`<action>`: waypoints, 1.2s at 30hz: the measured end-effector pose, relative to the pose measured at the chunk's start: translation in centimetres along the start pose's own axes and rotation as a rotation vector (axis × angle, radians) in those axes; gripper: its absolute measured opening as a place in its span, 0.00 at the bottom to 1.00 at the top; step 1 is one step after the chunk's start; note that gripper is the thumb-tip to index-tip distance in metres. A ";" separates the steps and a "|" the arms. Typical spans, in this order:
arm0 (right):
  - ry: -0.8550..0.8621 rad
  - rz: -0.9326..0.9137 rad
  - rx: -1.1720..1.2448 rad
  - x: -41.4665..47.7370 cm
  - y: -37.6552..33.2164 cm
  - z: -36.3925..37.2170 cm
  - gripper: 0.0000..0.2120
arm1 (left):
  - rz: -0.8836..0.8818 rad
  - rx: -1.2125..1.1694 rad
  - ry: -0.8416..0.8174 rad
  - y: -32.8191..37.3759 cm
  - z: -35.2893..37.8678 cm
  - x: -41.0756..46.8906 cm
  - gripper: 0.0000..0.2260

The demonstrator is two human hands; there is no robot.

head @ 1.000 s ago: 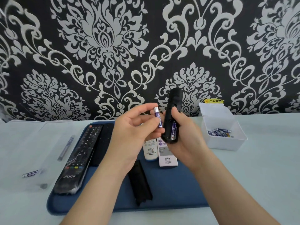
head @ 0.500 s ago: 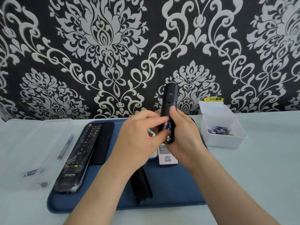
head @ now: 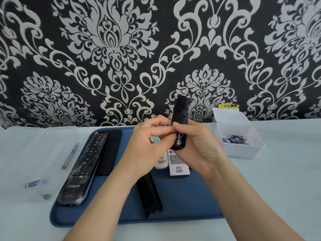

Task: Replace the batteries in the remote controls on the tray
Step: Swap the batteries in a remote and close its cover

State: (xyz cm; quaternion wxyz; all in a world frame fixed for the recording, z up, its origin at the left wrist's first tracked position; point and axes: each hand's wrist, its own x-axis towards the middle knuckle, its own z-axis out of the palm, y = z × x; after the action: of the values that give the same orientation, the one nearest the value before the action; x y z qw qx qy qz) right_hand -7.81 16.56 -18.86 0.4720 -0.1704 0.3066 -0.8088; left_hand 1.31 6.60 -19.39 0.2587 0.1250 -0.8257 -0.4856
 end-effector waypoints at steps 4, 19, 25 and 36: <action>-0.028 0.000 -0.034 0.2 -0.1 -0.2 0.20 | -0.112 -0.324 -0.025 0.6 -0.6 0.1 0.12; 0.216 -0.063 -0.055 0.3 0.9 -0.1 0.29 | -0.374 1.127 -0.747 -1.4 -3.3 -1.8 0.38; 0.243 0.070 0.008 0.4 1.0 -0.2 0.08 | -0.353 0.945 -0.584 -2.5 -3.9 -1.6 0.25; 0.333 0.139 0.006 0.9 1.1 -0.7 0.10 | -0.289 0.552 -0.572 -3.1 -6.4 -1.5 0.09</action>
State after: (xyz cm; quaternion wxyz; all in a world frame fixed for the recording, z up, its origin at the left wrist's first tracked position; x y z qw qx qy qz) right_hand -7.93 15.62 -20.09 0.4700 -0.0113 0.3893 -0.7921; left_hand 5.92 1.03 -20.00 -0.0947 0.1643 -0.9373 -0.2924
